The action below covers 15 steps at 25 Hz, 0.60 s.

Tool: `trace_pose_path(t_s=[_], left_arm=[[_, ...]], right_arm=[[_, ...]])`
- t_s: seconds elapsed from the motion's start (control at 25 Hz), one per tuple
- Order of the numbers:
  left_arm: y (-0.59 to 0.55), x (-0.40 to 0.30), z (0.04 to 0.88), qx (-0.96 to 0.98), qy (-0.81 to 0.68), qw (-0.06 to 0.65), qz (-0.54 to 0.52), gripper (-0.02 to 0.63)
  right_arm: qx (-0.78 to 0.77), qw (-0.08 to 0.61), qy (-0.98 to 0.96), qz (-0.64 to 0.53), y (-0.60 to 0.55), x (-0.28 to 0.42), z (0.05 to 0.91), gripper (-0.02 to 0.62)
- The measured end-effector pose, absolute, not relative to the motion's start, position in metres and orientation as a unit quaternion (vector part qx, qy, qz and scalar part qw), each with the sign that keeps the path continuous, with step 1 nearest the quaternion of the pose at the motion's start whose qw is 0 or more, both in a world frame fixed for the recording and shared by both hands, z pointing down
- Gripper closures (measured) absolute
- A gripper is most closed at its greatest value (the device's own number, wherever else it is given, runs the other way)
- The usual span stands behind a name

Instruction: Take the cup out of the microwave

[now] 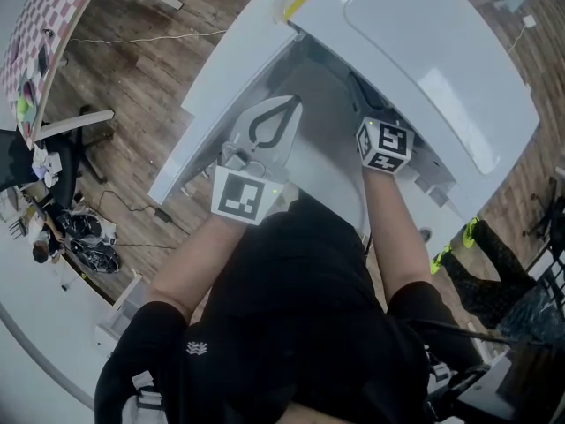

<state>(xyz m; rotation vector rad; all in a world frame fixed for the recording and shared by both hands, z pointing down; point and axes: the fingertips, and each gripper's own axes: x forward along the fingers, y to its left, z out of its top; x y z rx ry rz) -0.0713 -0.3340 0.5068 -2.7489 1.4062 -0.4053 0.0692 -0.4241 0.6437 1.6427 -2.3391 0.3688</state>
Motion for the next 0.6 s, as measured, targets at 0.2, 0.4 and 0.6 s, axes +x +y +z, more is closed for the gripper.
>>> trace_pose_path(t_s=[0.2, 0.4, 0.6], left_arm=[[-0.337, -0.072, 0.506, -0.882, 0.455, 0.01, -0.125, 0.604], [-0.336, -0.075, 0.504, -0.881, 0.455, 0.016, -0.127, 0.603], [-0.336, -0.084, 0.502, -0.879, 0.459, 0.012, -0.13, 0.603]], right_arm=[[0.563, 0.147, -0.804, 0.122, -0.425, 0.067, 0.645, 0.144], [0.56, 0.155, -0.805, 0.118, -0.423, 0.069, 0.646, 0.215], [0.556, 0.152, -0.809, 0.117, -0.423, 0.065, 0.644, 0.216]])
